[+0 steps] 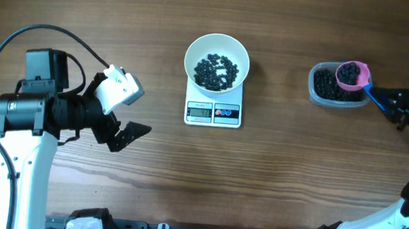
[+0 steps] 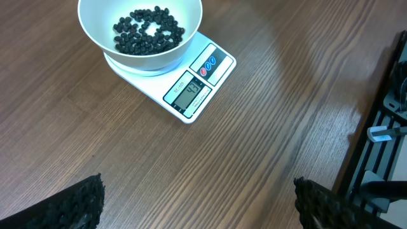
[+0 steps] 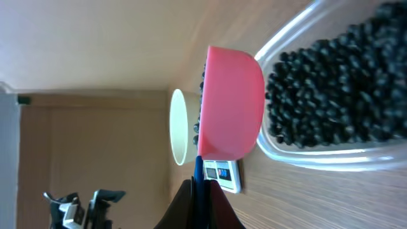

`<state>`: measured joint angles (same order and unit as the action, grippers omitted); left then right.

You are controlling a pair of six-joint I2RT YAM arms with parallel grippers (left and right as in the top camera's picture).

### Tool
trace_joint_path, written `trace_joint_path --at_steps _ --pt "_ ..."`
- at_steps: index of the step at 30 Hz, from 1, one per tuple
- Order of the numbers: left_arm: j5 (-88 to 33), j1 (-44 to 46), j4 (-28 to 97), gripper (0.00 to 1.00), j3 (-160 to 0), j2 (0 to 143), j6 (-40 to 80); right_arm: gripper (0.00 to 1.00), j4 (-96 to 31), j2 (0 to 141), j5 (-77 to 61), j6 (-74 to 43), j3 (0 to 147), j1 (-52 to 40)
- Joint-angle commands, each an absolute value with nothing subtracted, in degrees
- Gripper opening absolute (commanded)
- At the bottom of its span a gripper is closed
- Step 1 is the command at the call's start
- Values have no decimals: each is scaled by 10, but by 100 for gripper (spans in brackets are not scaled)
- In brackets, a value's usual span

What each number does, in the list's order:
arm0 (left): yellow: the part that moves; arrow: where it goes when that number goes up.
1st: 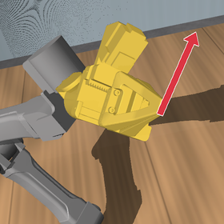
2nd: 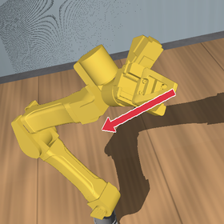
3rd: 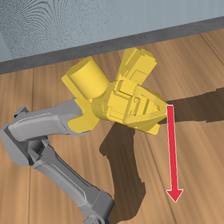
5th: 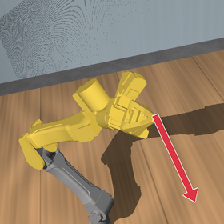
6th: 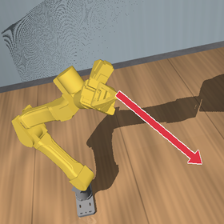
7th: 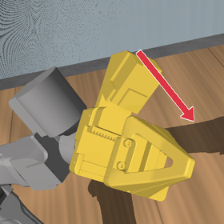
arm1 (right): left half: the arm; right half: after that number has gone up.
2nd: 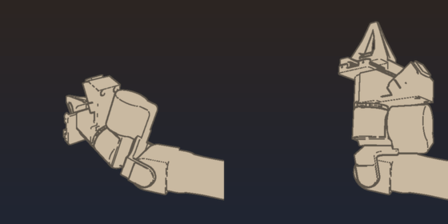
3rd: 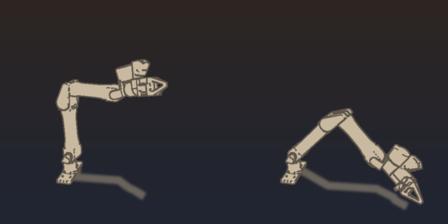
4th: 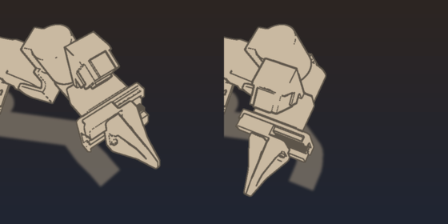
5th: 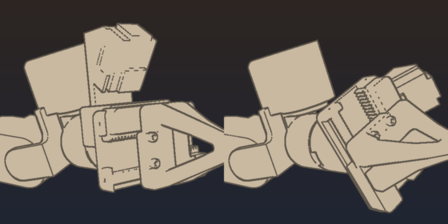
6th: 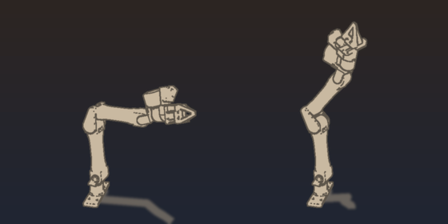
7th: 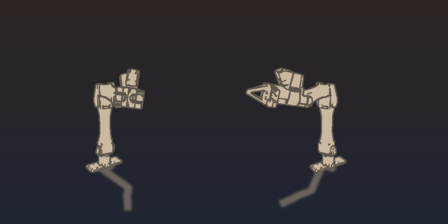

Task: Scoop item into bowl and weigh 150g on scale
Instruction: 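Carry the scoop over the white bowl and pour the beans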

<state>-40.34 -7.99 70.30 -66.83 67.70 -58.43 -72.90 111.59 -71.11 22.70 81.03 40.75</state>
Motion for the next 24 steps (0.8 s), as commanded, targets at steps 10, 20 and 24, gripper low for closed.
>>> trace_joint_path --at_steps 10,20,24 --pt "-404 -79 703 100 -674 671 -596 4 -749 1065 -781 246 809 295" --pt "-404 -79 703 100 -674 671 -596 4 -675 1033 -794 151 809 147" --pt "-404 -79 703 100 -674 671 -596 4 -570 1033 -757 60 809 93"
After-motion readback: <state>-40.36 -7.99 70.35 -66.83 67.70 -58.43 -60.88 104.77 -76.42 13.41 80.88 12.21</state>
